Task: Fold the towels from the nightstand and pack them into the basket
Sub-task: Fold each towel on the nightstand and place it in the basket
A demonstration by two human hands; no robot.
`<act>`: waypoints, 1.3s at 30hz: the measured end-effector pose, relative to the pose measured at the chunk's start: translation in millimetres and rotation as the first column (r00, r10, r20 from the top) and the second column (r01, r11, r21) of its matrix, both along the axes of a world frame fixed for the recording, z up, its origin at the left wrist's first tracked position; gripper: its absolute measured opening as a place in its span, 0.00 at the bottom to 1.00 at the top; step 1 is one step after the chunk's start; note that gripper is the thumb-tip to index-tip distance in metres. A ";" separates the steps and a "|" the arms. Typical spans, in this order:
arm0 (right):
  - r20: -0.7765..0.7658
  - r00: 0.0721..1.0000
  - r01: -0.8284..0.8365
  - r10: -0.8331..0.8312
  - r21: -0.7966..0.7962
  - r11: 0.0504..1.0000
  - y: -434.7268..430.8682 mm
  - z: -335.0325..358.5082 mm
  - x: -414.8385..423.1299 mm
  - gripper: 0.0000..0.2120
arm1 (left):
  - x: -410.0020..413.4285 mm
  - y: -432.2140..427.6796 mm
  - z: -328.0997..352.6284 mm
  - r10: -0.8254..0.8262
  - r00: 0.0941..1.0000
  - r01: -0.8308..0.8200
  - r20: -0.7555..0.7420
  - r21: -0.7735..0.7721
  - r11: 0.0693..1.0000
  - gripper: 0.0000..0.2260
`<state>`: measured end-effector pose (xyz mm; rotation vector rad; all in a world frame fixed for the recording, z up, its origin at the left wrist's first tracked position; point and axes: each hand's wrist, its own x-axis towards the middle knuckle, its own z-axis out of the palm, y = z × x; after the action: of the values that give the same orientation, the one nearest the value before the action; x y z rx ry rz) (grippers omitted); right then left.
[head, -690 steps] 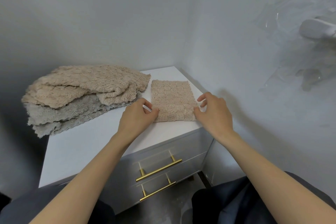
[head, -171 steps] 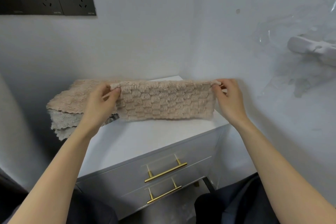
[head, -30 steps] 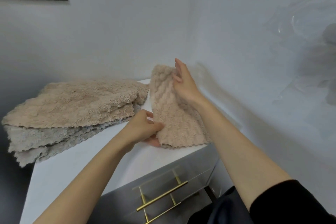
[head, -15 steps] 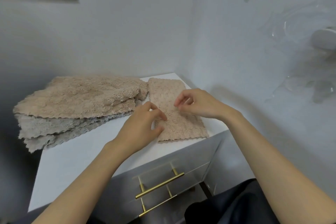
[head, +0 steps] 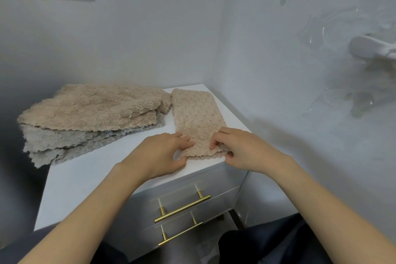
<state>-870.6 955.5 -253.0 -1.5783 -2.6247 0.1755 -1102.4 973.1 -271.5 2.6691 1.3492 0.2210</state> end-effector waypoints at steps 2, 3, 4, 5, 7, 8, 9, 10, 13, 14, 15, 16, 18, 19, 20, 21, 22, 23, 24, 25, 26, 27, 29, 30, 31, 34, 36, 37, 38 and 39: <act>0.009 1.000 -0.005 0.005 0.029 1.000 1.9 -2.1 1.0 0.21 | -1.4 -0.5 -0.8 0.000 1.000 0.001 -0.010 0.032 0.999 0.22; 0.004 1.000 -0.004 0.004 0.044 0.999 3.3 -3.1 1.6 0.21 | -2.0 -0.6 -1.0 0.001 1.000 0.000 -0.012 0.043 0.999 0.22; -0.009 1.000 -0.001 0.002 0.058 0.998 5.1 -4.3 2.1 0.21 | -2.5 -0.4 -1.5 0.000 1.000 0.001 -0.017 0.058 0.998 0.21; -0.030 1.000 0.002 0.000 0.070 0.998 6.6 -5.4 2.5 0.20 | -2.7 -0.1 -1.7 -0.001 1.000 0.003 -0.023 0.079 0.997 0.21; -0.109 0.994 0.022 -0.015 0.064 0.998 9.9 -7.3 3.3 0.18 | -2.8 0.1 -2.5 0.005 1.000 -0.002 -0.020 0.124 0.992 0.20; -0.163 0.986 0.041 -0.033 0.048 0.998 12.0 -8.1 3.9 0.17 | -2.5 0.0 -3.2 0.012 1.000 -0.012 -0.001 0.150 0.989 0.20; -0.222 0.973 0.065 -0.058 0.027 0.997 14.2 -8.9 4.7 0.16 | -2.1 -0.5 -4.1 0.020 1.000 -0.023 0.022 0.182 0.983 0.20; -0.275 0.958 0.089 -0.084 0.006 0.996 16.5 -9.6 5.7 0.16 | -1.0 -0.8 -5.2 0.028 0.999 -0.036 0.037 0.217 0.975 0.20; -0.351 0.928 0.120 -0.129 -0.046 0.992 20.4 -12.0 8.4 0.16 | 3.8 -1.4 -7.0 0.060 0.998 -0.066 0.030 0.296 0.953 0.18; -0.361 0.923 0.117 -0.135 -0.072 0.991 20.5 -12.4 8.7 0.16 | 5.1 -1.1 -7.3 0.075 0.997 -0.080 0.027 0.301 0.950 0.16; -0.367 0.920 0.108 -0.138 -0.103 0.989 19.6 -12.6 8.7 0.17 | 5.7 -1.0 -6.7 0.098 0.995 -0.104 0.035 0.286 0.952 0.15; -0.364 0.921 0.094 -0.136 -0.129 0.987 18.4 -12.9 8.6 0.17 | 5.3 -0.8 -6.2 0.127 0.990 -0.138 0.059 0.251 0.958 0.15; -0.331 0.937 0.068 -0.108 -0.131 0.989 16.5 -14.5 9.7 0.19 | 3.3 1.4 -5.7 0.179 0.974 -0.199 0.140 0.144 0.969 0.15; -0.306 0.948 0.059 -0.090 -0.109 0.992 16.3 -15.8 10.7 0.19 | 1.8 2.3 -5.9 0.196 0.965 -0.215 0.175 0.096 0.972 0.15; -0.283 0.956 0.055 -0.075 -0.078 0.995 16.3 -16.7 11.7 0.18 | 0.7 3.1 -5.9 0.209 0.957 -0.224 0.201 0.056 0.973 0.14; -0.268 0.961 0.055 -0.065 -0.047 0.997 16.3 -16.7 12.7 0.16 | 0.3 3.5 -5.6 0.216 0.950 -0.226 0.226 0.017 0.974 0.14; -0.268 0.961 0.059 -0.063 -0.022 0.998 16.6 -16.1 13.8 0.14 | -0.2 4.3 -5.4 0.222 0.942 -0.223 0.253 -0.024 0.975 0.14; -0.283 0.957 0.071 -0.070 -0.007 0.997 16.8 -15.5 15.0 0.12 | -0.6 4.8 -4.9 0.229 0.932 -0.218 0.282 -0.070 0.973 0.14; -0.312 0.946 0.093 -0.090 -0.003 0.996 17.4 -14.6 16.4 0.10 | -1.3 5.9 -4.3 0.236 0.920 -0.210 0.313 -0.115 0.971 0.14; -0.349 0.929 0.125 -0.121 -0.010 0.992 17.8 -13.5 17.5 0.08 | -2.2 6.9 -3.7 0.241 0.909 -0.199 0.341 -0.155 0.968 0.14; -0.392 0.906 0.161 -0.159 -0.028 0.987 18.4 -12.2 18.4 0.07 | -3.4 8.3 -3.3 0.239 0.902 -0.183 0.360 -0.183 0.966 0.13; -0.431 0.881 0.191 -0.196 -0.054 0.980 18.6 -11.2 19.3 0.06 | -4.3 9.4 -2.9 0.229 0.902 -0.165 0.366 -0.196 0.967 0.13; -0.477 0.842 0.231 -0.251 -0.100 0.968 20.0 -9.3 20.3 0.05 | -5.7 10.5 -3.3 0.208 0.923 -0.153 0.323 -0.188 0.970 0.18; -0.485 0.830 0.248 -0.276 -0.123 0.961 20.8 -8.3 20.5 0.06 | -5.9 10.6 -4.3 0.204 0.935 -0.161 0.290 -0.166 0.973 0.23; -0.489 0.819 0.263 -0.300 -0.145 0.954 21.5 -7.2 20.6 0.07 | -5.3 10.4 -5.5 0.202 0.943 -0.173 0.264 -0.128 0.977 0.26; -0.522 0.774 0.291 -0.359 -0.211 0.933 23.6 -4.6 20.7 0.08 | -2.0 12.0 -9.7 0.151 0.936 -0.166 0.318 0.019 0.986 0.21; -0.541 0.742 0.308 -0.396 -0.249 0.918 25.0 -4.5 21.1 0.09 | 0.9 14.5 -9.0 0.174 0.902 -0.193 0.395 0.010 0.981 0.12; -0.543 0.732 0.320 -0.412 -0.260 0.911 25.7 -5.0 21.0 0.10 | 2.2 15.6 -8.3 0.221 0.872 -0.223 0.437 -0.046 0.974 0.13; -0.545 0.722 0.333 -0.426 -0.266 0.905 26.8 -5.8 20.6 0.10 | 3.1 16.8 -8.4 0.271 0.833 -0.246 0.483 -0.117 0.962 0.15; -0.551 0.712 0.346 -0.435 -0.263 0.900 27.7 -7.0 19.8 0.10 | 3.7 17.7 -8.5 0.314 0.795 -0.258 0.520 -0.178 0.949 0.16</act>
<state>-850.8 983.1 -260.0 -1.7168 -1.7820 0.7164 -1098.6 990.8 -280.1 2.0605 1.4945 0.8520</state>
